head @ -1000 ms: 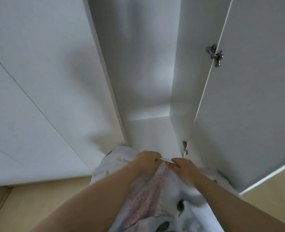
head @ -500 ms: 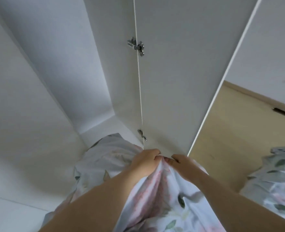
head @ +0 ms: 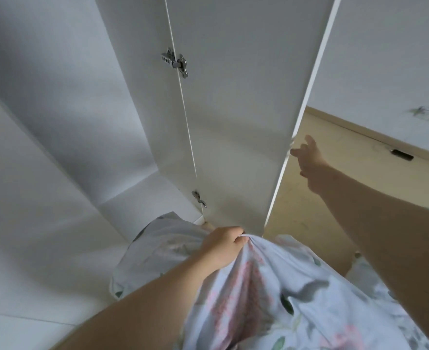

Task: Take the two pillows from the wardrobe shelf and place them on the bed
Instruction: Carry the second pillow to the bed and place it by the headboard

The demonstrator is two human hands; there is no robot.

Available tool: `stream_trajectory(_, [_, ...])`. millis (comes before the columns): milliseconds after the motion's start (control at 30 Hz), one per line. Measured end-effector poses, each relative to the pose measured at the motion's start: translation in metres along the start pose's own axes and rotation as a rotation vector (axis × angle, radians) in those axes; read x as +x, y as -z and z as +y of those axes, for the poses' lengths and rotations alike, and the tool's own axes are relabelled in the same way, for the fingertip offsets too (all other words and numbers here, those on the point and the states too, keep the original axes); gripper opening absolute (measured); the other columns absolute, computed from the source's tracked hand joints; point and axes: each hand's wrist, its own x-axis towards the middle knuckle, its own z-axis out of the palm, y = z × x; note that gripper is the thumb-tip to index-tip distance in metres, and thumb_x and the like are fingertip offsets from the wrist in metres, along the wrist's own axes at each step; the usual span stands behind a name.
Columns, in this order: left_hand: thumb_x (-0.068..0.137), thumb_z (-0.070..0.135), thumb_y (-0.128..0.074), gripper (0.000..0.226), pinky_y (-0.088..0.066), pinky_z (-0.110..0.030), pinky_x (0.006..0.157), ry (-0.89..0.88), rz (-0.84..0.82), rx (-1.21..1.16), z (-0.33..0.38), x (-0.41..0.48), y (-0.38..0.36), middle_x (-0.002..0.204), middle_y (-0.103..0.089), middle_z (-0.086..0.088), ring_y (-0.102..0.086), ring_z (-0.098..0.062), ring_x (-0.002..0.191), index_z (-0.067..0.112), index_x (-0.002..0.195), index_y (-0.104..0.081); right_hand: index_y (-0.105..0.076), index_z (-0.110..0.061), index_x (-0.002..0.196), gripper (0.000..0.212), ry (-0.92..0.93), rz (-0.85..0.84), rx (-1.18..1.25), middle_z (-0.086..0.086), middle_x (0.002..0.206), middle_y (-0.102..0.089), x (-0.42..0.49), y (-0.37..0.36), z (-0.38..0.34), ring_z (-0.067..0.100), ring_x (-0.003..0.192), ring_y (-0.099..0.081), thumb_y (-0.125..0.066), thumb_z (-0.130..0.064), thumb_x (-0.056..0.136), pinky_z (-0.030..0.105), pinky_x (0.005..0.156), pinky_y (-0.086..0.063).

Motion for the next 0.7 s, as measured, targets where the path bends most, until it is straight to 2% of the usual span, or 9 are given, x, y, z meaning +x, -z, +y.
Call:
stream_trajectory(67, [0.095,0.028,-0.044,0.043,-0.029,-0.029,0.063,-0.028,0.015,0.034,0.003,0.003,0.002,0.07,-0.046,-0.009,-0.044,-0.022,0.073,0.019,0.057,-0.026,-0.049,-0.02,0.103,0.034,0.079,-0.056,0.013,0.005,0.098,-0.046,0.008,-0.005,-0.007,0.016,0.081,-0.043,-0.04,0.007,0.085,0.016,0.058,-0.032])
stream_trajectory(100, [0.095,0.027,-0.044,0.044,-0.028,-0.029,0.062,-0.053,0.017,0.051,0.005,0.004,0.005,0.068,-0.044,-0.008,-0.043,-0.021,0.071,0.018,0.056,-0.025,-0.045,-0.02,0.082,0.031,0.097,-0.054,0.004,0.005,0.082,-0.041,0.012,-0.008,-0.01,0.016,0.07,-0.036,-0.039,0.01,0.08,0.021,0.053,-0.027])
stream_trajectory(167, [0.094,0.026,-0.046,0.044,-0.029,-0.03,0.063,-0.106,0.013,0.054,0.008,0.006,0.008,0.07,-0.046,-0.012,-0.044,-0.02,0.07,0.017,0.056,-0.026,-0.034,-0.02,0.066,0.032,0.082,-0.006,-0.024,0.001,0.067,-0.033,0.016,-0.01,-0.013,0.014,0.059,-0.027,-0.037,0.011,0.075,0.025,0.051,-0.022])
stream_trajectory(300, [0.093,0.027,-0.048,0.038,-0.031,-0.029,0.062,-0.136,0.001,-0.017,0.013,0.007,0.01,0.059,-0.04,0.0,-0.043,-0.019,0.066,0.016,0.058,-0.036,-0.047,-0.018,0.076,0.029,0.104,0.115,-0.048,-0.002,0.064,-0.042,0.003,-0.021,-0.011,0.012,0.055,-0.034,-0.035,0.007,0.079,0.014,0.041,-0.031])
stream_trajectory(367, [0.093,0.027,-0.049,0.043,-0.029,-0.028,0.059,-0.145,0.002,-0.025,0.015,0.009,0.012,0.055,-0.035,0.0,-0.04,-0.019,0.062,0.019,0.055,-0.031,-0.051,-0.02,0.071,0.032,0.128,0.112,0.004,-0.003,0.065,-0.048,-0.012,-0.032,-0.004,0.01,0.055,-0.039,-0.036,0.007,0.08,0.019,0.047,-0.032])
stream_trajectory(467, [0.094,0.025,-0.049,0.044,-0.025,-0.028,0.054,-0.138,0.007,-0.056,0.015,0.01,0.014,0.056,-0.032,-0.006,-0.035,-0.018,0.058,0.019,0.053,-0.031,-0.054,-0.022,0.067,0.042,0.07,-0.037,0.099,-0.002,0.072,-0.059,-0.035,-0.048,0.003,0.01,0.061,-0.053,-0.029,0.011,0.077,0.02,0.054,-0.037])
stream_trajectory(567, [0.094,0.024,-0.049,0.043,-0.025,-0.028,0.06,-0.132,-0.002,-0.077,0.01,0.009,0.007,0.055,-0.029,0.001,-0.033,-0.016,0.057,0.017,0.056,-0.029,-0.06,-0.021,0.071,0.046,0.022,-0.292,0.011,-0.007,0.077,-0.064,-0.05,-0.058,0.01,0.008,0.068,-0.059,-0.028,0.011,0.078,0.022,0.062,-0.04])
stream_trajectory(633, [0.094,0.023,-0.049,0.046,-0.026,-0.029,0.061,-0.126,0.003,-0.089,0.005,0.009,-0.002,0.055,-0.028,0.002,-0.033,-0.018,0.059,0.018,0.055,-0.024,-0.064,-0.019,0.082,0.047,0.002,-0.391,-0.123,-0.005,0.08,-0.064,-0.056,-0.059,0.022,0.008,0.067,-0.055,-0.027,0.011,0.08,0.018,0.057,-0.04])
stream_trajectory(700, [0.093,0.023,-0.048,0.046,-0.028,-0.029,0.062,-0.116,0.004,-0.097,0.0,0.009,-0.008,0.055,-0.03,0.002,-0.036,-0.019,0.063,0.018,0.055,-0.024,-0.064,-0.005,0.104,0.048,-0.055,-0.403,-0.246,0.005,0.089,-0.061,-0.058,-0.051,0.044,0.008,0.064,-0.049,-0.026,0.014,0.082,0.008,0.044,-0.038])
